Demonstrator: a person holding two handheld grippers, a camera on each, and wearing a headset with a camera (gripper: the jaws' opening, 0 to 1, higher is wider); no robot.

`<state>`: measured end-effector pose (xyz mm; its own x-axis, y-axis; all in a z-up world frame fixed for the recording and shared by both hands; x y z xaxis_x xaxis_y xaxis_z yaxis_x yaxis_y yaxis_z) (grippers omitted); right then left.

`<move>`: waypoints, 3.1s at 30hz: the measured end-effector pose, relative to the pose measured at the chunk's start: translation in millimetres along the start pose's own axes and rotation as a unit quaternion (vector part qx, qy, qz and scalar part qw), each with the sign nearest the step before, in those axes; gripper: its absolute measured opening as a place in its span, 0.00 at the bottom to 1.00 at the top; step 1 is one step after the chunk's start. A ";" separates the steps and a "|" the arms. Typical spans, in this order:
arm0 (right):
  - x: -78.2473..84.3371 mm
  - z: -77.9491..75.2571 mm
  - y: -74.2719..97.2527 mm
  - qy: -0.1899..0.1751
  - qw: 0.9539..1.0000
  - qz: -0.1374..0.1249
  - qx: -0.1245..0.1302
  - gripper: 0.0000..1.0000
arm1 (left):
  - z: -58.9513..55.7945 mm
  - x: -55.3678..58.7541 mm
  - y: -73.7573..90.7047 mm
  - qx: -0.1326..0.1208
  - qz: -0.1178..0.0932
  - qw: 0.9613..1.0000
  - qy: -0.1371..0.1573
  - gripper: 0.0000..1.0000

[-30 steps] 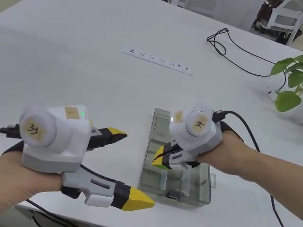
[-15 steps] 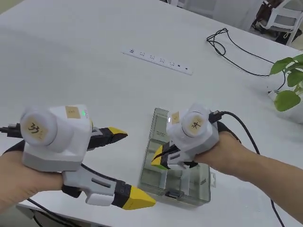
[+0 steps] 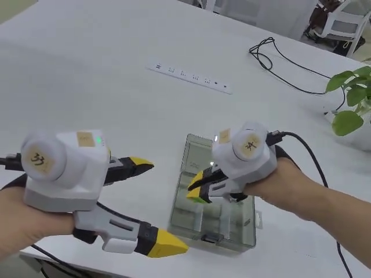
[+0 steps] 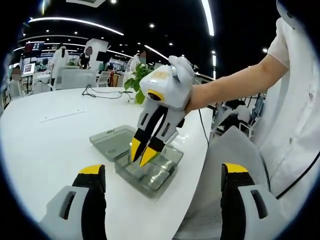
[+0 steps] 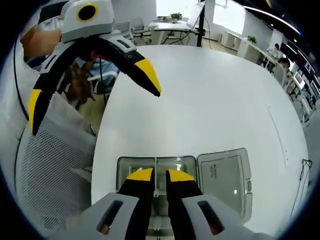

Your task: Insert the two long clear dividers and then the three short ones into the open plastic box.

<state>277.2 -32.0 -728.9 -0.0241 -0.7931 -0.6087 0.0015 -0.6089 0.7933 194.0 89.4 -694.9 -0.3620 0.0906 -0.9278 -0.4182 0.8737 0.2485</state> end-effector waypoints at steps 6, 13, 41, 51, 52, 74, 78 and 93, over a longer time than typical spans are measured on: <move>-2.3 -2.5 25.4 -0.006 0.999 -0.025 0.023 0.14 | -1.3 -2.0 0.2 0.000 0.003 1.000 -0.004 0.99; 5.2 -3.4 59.6 -0.027 0.997 -0.051 0.046 0.18 | -2.7 -3.0 -0.7 -0.002 0.006 1.000 -0.005 0.99; 143.3 7.9 145.9 -0.089 0.992 0.027 0.083 0.36 | -6.7 -6.6 -4.0 0.006 0.018 1.000 -0.009 0.99; 190.0 9.0 135.1 -0.058 0.992 0.105 0.042 0.48 | -2.0 -4.8 -2.8 0.001 0.021 1.000 -0.002 0.99; 193.8 8.6 133.8 -0.054 0.991 0.117 0.038 0.49 | -1.5 -4.4 -2.8 0.001 0.022 1.000 -0.003 0.99; 231.2 1.7 106.5 -0.001 0.983 0.185 0.000 0.43 | 2.7 -3.8 -7.3 -0.003 0.028 1.000 0.004 0.99; 236.7 3.5 104.9 0.007 0.980 0.198 -0.003 0.42 | 3.8 -4.6 -7.1 -0.005 0.027 1.000 0.005 0.99; 233.3 2.5 105.2 0.017 0.980 0.198 0.006 0.33 | 6.0 -3.9 -7.6 -0.006 0.024 1.000 0.006 0.98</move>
<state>269.2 -281.0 -787.3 0.0094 -0.9674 -0.2531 -0.0081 -0.2532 0.9674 203.6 85.2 -694.9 -0.3924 0.1257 -0.9111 -0.4107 0.8624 0.2959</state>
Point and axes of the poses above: the centre of the closed fingertips' face, and the gripper's own axes: y roughly backward along the fingers, z roughly to its left, x roughly out of its underside, the point moved 7 cm from there along y, roughly backward along the fingers, and after that the axes turned 5 degrees about -z, right-handed, at the moved point
